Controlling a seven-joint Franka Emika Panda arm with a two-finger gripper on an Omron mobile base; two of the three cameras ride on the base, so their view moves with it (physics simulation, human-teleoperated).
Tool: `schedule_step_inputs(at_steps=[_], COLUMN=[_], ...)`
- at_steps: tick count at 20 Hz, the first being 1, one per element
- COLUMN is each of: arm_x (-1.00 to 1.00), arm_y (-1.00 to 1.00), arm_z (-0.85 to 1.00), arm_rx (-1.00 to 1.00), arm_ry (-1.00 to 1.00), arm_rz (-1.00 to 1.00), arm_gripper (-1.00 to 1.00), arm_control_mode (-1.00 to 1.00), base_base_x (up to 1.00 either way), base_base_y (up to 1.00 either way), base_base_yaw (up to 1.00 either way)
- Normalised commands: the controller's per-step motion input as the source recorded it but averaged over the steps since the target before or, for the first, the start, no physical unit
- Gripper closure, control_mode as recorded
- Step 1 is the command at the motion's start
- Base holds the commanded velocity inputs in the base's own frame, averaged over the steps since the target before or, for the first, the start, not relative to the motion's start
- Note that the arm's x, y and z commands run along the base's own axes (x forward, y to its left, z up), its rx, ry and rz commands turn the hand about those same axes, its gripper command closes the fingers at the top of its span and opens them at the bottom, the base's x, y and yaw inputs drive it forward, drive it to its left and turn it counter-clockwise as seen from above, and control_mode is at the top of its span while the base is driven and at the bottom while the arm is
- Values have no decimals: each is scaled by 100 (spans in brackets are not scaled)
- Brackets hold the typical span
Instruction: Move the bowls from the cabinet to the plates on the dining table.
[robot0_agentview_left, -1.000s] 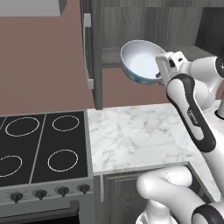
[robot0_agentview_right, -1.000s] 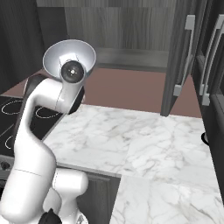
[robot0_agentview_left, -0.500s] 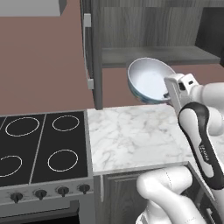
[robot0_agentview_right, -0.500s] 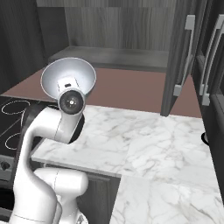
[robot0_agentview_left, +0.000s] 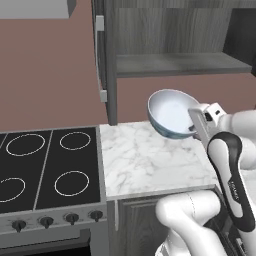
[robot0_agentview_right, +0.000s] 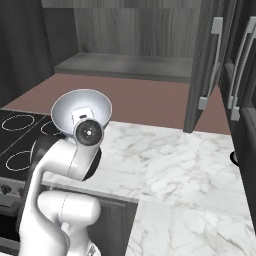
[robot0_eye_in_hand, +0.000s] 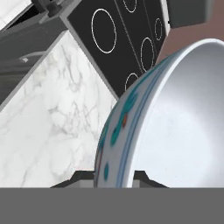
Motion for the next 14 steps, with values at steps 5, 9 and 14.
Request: schedule_step_inputs(at_steps=[5,9,14], arm_x=[-1,0,0], arm_y=[0,0,0], arm_z=[-14,0,0], arm_rx=[0,0,0], arm_ry=[0,0,0], arm_rz=[0,0,0], arm_gripper=[100,100,100], arm_control_mode=[100,100,100], base_base_x=[-1,-11,-62], base_base_y=[0,2,39], base_base_yaw=[-1,-1,0])
